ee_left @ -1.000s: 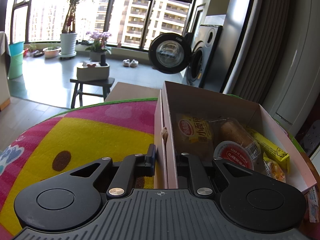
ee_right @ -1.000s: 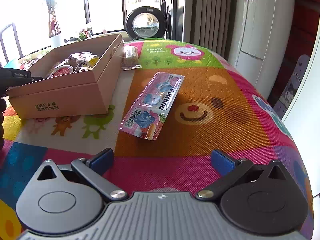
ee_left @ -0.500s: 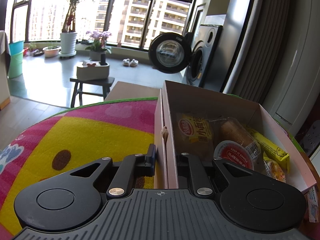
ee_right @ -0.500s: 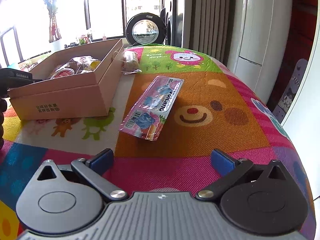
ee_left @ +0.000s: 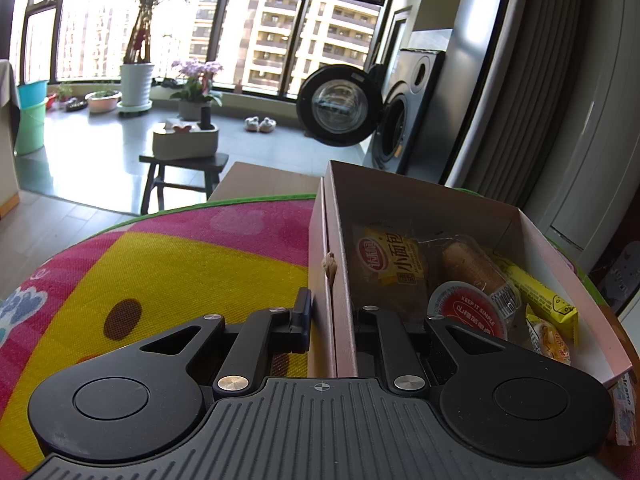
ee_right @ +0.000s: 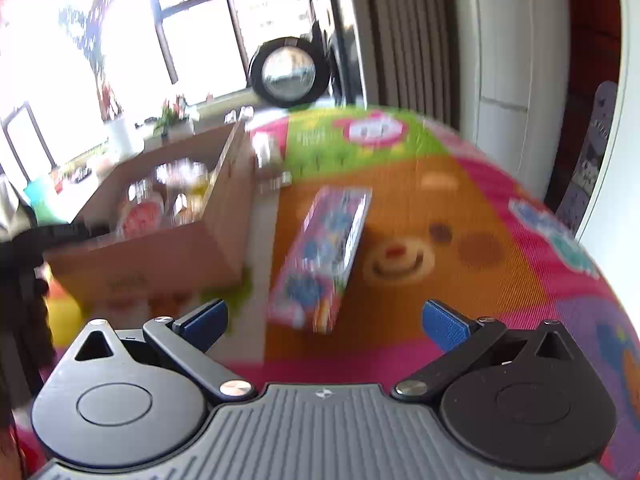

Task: Organize objects
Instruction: 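Move the right gripper to the pink 'Volcano' pack on the mat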

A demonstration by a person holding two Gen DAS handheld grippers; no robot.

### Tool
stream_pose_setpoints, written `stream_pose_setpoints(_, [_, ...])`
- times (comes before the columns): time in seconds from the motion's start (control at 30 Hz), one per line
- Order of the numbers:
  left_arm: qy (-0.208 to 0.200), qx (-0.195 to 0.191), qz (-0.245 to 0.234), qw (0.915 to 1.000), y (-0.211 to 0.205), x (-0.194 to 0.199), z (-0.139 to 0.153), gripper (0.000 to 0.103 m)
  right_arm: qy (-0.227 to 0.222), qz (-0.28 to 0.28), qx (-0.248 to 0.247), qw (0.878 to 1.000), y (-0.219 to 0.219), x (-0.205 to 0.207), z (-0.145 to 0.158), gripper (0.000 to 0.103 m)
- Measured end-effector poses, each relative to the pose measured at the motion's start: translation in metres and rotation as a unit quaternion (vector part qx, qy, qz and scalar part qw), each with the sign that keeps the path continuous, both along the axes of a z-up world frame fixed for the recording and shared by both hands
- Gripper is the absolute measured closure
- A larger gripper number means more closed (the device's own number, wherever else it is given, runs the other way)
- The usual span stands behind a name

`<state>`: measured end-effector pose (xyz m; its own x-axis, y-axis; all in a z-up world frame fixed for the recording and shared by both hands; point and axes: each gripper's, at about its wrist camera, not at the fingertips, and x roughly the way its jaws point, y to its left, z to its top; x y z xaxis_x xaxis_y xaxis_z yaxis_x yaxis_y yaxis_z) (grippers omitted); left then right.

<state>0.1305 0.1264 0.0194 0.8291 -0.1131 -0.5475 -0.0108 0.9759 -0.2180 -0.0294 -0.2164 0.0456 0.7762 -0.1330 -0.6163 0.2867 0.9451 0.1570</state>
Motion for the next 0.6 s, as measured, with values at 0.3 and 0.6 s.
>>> stream_pose_setpoints(0.3, [0.000,-0.001,0.000,1.0000,0.000,0.000,0.000,0.088,0.059,0.009,-0.047,0.997,0.005,0.065,-0.011,0.031])
stream_pose_setpoints(0.6, [0.000,-0.001,-0.001,1.0000,0.000,0.000,0.000,0.088,0.095,0.041,-0.050,0.993,0.006,0.074,-0.018,0.059])
